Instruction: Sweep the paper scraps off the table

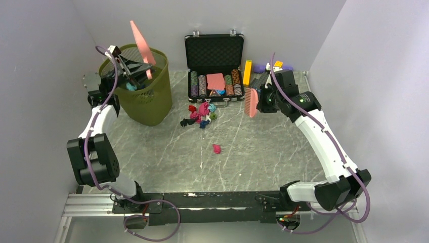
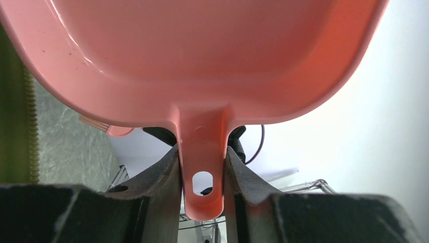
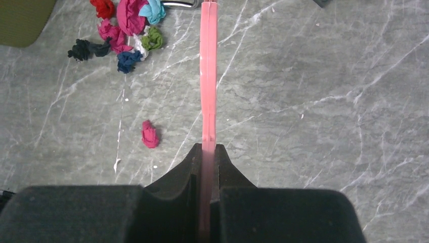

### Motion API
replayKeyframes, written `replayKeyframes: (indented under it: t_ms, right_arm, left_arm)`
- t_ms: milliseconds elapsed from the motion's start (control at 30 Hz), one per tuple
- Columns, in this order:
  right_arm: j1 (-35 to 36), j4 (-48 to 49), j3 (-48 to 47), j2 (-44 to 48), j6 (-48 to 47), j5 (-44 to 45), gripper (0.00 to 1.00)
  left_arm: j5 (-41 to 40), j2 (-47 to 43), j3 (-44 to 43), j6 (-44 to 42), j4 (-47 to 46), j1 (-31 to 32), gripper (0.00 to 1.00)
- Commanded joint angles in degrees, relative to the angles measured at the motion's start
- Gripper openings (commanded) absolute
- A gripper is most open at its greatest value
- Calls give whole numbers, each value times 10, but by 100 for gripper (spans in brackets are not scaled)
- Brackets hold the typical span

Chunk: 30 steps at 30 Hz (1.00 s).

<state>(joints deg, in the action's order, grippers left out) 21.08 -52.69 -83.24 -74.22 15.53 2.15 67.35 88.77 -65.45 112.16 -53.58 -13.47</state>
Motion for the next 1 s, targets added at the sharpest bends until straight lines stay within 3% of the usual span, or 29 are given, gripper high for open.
replayKeyframes:
  t_ms: [0,133,233,333,400,467,667,967]
  right_arm:
    - [0,29,4,24,6,-9,0]
    - [-1,31,8,27,5,-12,0]
    - [0,37,15,31,6,-17,0]
    - [0,50,19,36,8,-25,0]
    - [0,59,17,39,9,-53,0]
    - [0,72,15,44,9,-85,0]
    - [0,156,24,105,35,-157,0]
    - [1,367,137,232,161,-177,0]
  left_arm:
    - [-14,-4,15,80,-121,-3,0]
    - [-4,-22,15,28,-66,-7,0]
    - [26,-52,-10,-118,81,-1,0]
    - [4,-98,-105,-446,471,18,0]
    - [-89,-107,-193,-689,775,48,0]
    - [-189,-107,-274,-833,941,92,0]
    - [-368,-136,-270,-987,1084,239,0]
    - [-498,-167,-95,-987,1051,431,0]
